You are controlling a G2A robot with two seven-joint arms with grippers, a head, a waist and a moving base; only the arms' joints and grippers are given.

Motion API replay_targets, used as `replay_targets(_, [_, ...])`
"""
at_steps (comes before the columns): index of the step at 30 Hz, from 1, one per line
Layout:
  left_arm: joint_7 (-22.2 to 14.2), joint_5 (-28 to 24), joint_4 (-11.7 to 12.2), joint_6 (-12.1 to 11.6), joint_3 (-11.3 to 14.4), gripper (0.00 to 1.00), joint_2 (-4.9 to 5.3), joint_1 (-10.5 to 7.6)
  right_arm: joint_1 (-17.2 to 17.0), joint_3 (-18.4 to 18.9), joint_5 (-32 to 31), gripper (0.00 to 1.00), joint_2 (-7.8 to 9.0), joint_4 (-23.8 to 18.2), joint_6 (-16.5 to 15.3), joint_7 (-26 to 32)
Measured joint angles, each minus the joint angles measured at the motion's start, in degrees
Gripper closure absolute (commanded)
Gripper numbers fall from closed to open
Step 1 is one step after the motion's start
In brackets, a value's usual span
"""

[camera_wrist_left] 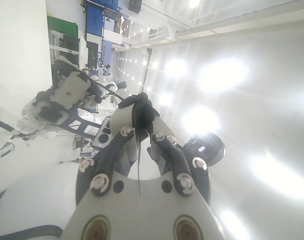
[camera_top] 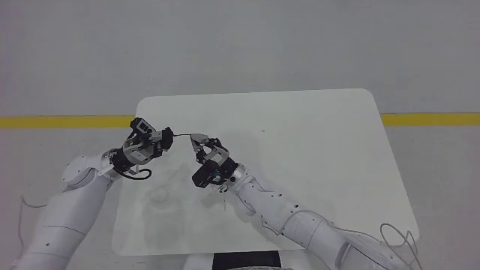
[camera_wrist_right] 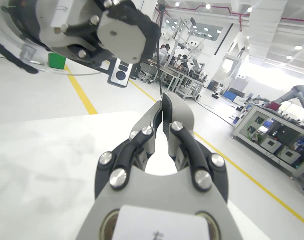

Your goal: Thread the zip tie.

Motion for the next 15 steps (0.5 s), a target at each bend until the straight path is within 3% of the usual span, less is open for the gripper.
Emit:
replay_targets(12, [0.0,0.0,0.0,0.0,0.0,1.00,0.00,0.00,-0.6,0.6,0.0,1.00,1.68,-1.0,0.0,2.3])
replay_targets(14, [0.0,0.0,0.0,0.0,0.0,1.00,0.00,0.00,-1.3,1.8,0.0,0.06,2.01,-1.4,0.0,2.0])
replay_targets(15, [0.0,0.0,0.0,0.0,0.0,1.00,0.00,0.00,-1.8,2.5,0.0,0.00,2.19,-1.7,0.0,1.6])
